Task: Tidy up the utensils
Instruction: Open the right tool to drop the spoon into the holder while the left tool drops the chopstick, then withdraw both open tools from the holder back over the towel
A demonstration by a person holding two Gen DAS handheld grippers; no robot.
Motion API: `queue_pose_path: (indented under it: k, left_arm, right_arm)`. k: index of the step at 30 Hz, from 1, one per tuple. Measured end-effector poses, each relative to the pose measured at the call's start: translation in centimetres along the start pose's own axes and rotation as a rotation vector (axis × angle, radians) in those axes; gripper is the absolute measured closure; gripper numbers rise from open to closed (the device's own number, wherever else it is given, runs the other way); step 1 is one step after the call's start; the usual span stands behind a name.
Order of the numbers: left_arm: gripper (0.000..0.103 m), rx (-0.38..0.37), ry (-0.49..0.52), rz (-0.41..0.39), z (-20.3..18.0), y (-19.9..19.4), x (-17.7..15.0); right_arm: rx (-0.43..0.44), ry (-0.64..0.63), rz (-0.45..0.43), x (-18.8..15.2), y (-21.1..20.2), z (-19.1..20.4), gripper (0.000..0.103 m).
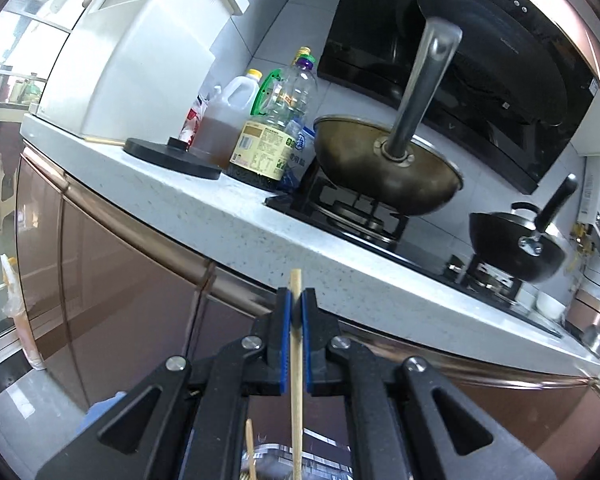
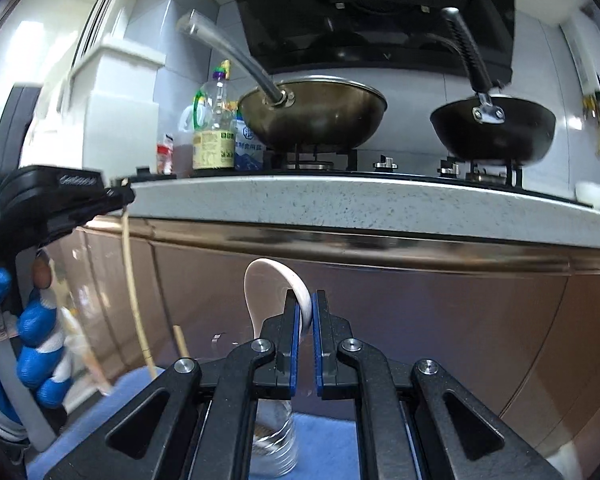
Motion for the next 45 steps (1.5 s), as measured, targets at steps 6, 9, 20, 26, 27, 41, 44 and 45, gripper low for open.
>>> queue_pose_path:
  k: [6,9,20,26,27,41,44,45]
  left_arm:
    - [0.098,0.064,0.087,-0.059,-0.4,2.5,-5.5]
    - [0.097,0.06,0.113,-0.016,0.1,3.1,-7.4]
    - [0.096,0.058,0.211,0.041,-0.4,-4.7,-6.3]
    - [0.069,0.086,0.258,0.07,0.4,-12.4,-4.8]
    - [0.067,0.096,0.259,0.071,0.7,-13.3,-4.7]
    - [0.067,0.162,0.233,0.095,4.3,-26.7,-3.4]
    - [0.067,0.168,0.223,0.096,4.9,-28.4,-3.1]
    - [0.067,0.171,0.221,0.094,5.2,-29.0,-3.0]
  right_arm:
    - [-0.047,-0.077,-0.006,-3.5,2.6,1.3,0.096]
    - [-0.043,-0.077,0.026,-5.3,3.5,1.3,0.095]
    - [-0.02,0.029,0.043,-4.3,-0.8,0.4,0.07]
    - [-0.012,0.119,0.047,-4.1,-7.2,-0.3,0.069]
    - [-0.009,0.126,0.046,-4.2,-8.3,-0.2,0.069]
    - [0.044,0.169,0.03,-5.7,-20.3,0.8,0.068]
    - [0.055,0.171,0.021,-5.6,-21.8,0.9,0.068]
    - [0.058,0.172,0.019,-5.6,-22.3,0.9,0.068]
Point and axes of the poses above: each gripper's, at about its wrist camera, not at the fingertips, and y roughly the way its jaws point, z to its left, x to its top, the point moved 3 cm from there along y, roughly the way its jaws point, and after that the axes turned 3 degrees about x, right-handed, at the moved point
